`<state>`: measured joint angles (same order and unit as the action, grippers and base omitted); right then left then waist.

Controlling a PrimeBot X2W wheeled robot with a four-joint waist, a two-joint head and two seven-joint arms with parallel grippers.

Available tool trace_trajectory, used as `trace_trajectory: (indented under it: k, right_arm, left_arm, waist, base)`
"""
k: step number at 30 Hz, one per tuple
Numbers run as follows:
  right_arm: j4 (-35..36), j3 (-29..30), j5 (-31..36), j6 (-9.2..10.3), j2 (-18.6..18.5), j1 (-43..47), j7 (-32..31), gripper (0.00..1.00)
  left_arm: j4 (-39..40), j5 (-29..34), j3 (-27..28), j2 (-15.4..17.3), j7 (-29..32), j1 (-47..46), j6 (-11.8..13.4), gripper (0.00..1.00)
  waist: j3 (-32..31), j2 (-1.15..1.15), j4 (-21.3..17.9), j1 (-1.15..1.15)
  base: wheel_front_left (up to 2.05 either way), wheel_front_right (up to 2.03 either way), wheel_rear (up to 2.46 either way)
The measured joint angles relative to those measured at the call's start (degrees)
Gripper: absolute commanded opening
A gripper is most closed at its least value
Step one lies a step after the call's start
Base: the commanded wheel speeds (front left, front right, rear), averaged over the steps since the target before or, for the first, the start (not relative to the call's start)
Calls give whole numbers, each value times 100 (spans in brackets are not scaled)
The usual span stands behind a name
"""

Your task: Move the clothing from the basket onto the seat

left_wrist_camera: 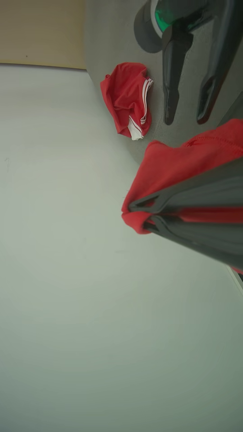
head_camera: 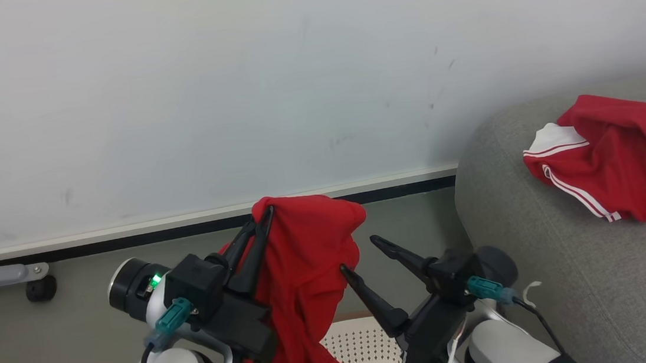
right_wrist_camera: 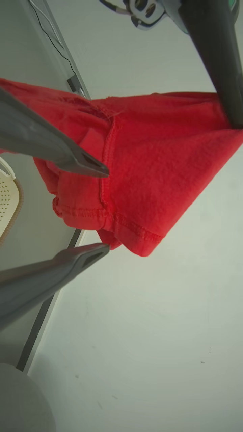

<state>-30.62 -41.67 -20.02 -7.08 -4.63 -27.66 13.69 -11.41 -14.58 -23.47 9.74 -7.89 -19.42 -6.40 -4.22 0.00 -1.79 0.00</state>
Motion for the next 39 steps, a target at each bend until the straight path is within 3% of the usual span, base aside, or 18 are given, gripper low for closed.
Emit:
trace_trajectory:
  k: [21,37,38,39]
  right_arm:
    - [-470,-2430,-1496,-1,-225,-1027,2,100]
    - [-1051,-3021,-2069,-5,0,-1831,11,100]
    - [-1080,-3036,-2090,-5,15,-1875,19,96]
    - [-1100,-3036,-2105,-5,25,-1911,47,51]
  left_arm:
    - [498,0,-252,-78,422,-68,-10,0]
    - [708,-23,-321,-108,579,-68,-10,0]
    - [710,-40,-324,-110,579,-68,-10,0]
    - [710,-43,-326,-115,580,-68,-10,0]
  waist:
    - [155,0,259,0]
    - [206,0,289,0]
    - [213,0,291,0]
    - [219,0,294,0]
  base:
    - [0,0,0]
    - [0,0,0]
    - [0,0,0]
    - [0,0,0]
